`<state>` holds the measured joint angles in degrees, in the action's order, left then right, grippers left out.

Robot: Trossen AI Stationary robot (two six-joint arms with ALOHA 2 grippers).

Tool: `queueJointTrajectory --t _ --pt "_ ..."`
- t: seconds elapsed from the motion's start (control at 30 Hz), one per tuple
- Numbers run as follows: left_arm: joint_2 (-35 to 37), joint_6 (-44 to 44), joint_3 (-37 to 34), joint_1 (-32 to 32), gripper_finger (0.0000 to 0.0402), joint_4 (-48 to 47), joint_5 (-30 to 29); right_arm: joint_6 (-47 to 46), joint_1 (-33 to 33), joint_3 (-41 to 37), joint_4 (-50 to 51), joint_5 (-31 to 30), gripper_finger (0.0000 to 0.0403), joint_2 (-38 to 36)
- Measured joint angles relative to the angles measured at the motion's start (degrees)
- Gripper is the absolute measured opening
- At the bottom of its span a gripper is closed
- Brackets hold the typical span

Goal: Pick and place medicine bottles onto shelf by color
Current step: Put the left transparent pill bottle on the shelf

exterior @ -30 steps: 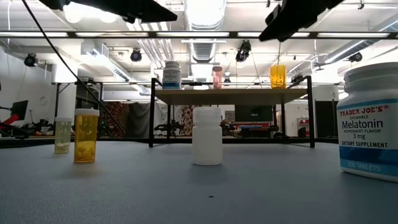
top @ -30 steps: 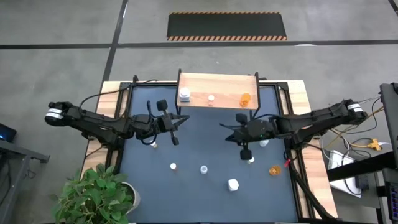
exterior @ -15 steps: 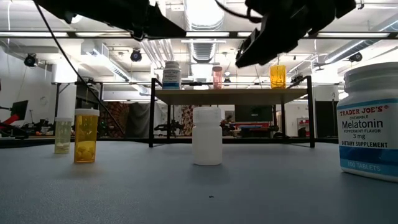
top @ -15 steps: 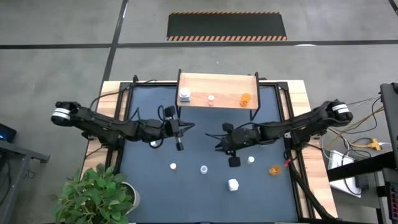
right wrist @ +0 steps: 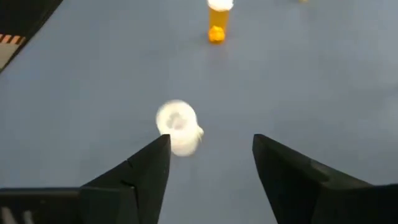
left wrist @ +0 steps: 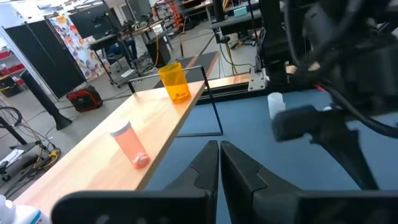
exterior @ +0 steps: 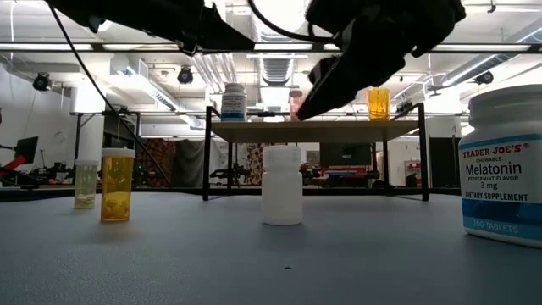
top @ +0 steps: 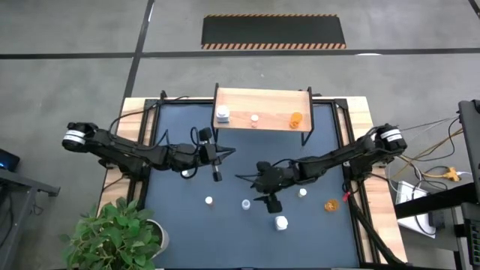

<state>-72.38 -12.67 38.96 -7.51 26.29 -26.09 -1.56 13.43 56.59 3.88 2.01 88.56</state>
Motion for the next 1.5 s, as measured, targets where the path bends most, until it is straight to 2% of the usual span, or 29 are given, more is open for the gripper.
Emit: queueJointTrajectory --t 0.23,0.5,0.8,1.37,1.5 --pt "0.00 -1.65 0.02 0.00 0.0000 0.23 -0.04 0.03 0.63 4.42 -0.03 1.32 0.0240 5.60" --pt "0.01 -2.78 0.02 0.00 0.0000 0.27 -0.11 -0.57 1.00 7.17 0.12 4.47 0.0234 11.41" --pt "0.04 -2.78 0.02 0.00 0.0000 0.27 -0.11 -0.90 0.96 8.65 0.05 4.42 0.0230 15.74" --pt "0.04 -2.79 0.02 -0.02 0.0000 0.27 -0.09 -0.46 0.96 9.69 0.06 3.99 0.0135 15.74" --pt "0.07 -3.21 0.02 0.00 0.0000 0.27 -0.10 -0.45 0.96 9.69 0.90 3.99 0.0130 15.22"
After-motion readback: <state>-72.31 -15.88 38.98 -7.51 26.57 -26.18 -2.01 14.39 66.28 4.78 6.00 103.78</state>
